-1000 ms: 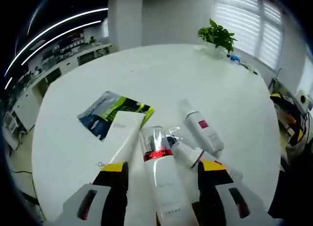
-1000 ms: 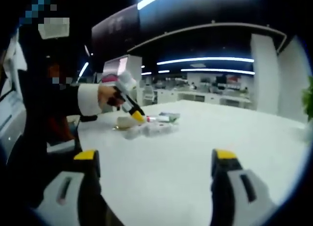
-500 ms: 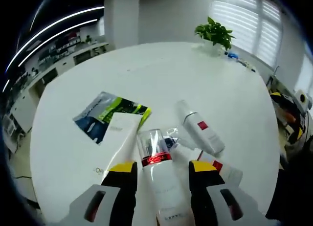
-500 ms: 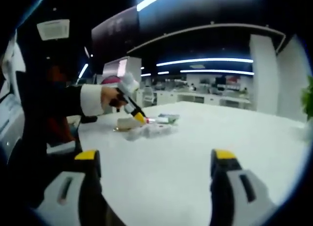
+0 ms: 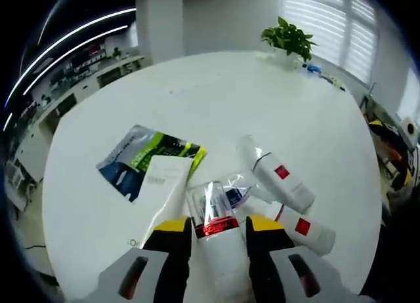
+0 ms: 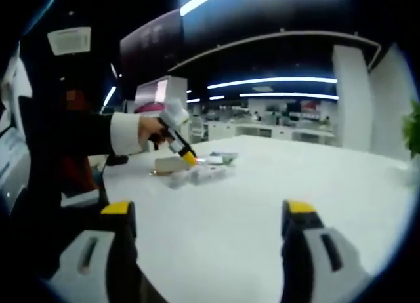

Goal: Arrange the skincare products in the storage area until every visible bottle or jar stands upright without overlapping.

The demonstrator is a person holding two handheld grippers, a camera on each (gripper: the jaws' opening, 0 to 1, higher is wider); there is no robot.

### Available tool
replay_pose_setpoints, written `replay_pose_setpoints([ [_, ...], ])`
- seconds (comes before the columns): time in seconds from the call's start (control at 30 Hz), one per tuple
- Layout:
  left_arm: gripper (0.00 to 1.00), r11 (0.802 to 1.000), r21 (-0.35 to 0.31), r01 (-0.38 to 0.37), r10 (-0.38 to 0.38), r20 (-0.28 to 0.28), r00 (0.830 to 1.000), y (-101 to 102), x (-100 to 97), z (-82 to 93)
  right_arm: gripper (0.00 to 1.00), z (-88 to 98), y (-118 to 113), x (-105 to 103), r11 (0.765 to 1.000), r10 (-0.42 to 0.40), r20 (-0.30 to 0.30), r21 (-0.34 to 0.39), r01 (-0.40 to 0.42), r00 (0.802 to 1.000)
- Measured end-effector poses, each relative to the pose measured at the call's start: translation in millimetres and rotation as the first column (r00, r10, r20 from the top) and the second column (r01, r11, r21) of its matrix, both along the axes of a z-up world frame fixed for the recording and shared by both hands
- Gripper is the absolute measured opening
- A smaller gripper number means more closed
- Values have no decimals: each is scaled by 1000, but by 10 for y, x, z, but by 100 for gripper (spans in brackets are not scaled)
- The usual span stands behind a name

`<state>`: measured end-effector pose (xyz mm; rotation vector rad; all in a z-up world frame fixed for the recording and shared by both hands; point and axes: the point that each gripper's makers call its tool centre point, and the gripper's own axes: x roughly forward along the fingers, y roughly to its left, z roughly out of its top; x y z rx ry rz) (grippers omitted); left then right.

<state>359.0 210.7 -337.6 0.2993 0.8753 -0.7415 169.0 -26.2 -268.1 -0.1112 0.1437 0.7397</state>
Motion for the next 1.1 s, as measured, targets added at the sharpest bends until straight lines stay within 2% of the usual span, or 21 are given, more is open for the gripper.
replay_pose_setpoints([
  [0.43,38,998,65,0,1,-23,1000,-45,53,-181,90,-43,-18,22,1000,-8,-12,11,9,1000],
  [0.57,37,999,32,-12,13,-23,1000,-86,76,-179,90,-55,-48,34,1000,-20,-11,6,20,1000],
  [0.77,35,999,24,-27,28,-19,999,-105,85,-170,89,-56,-71,40,1000,-26,-14,15,26,1000],
  [0.87,33,998,5,-65,65,-20,998,-110,106,-160,88,-52,-69,39,999,-25,-14,20,25,1000],
  [1.1,32,997,15,-70,70,-4,998,-105,112,-145,85,-7,-167,73,997,-62,-14,55,62,998],
])
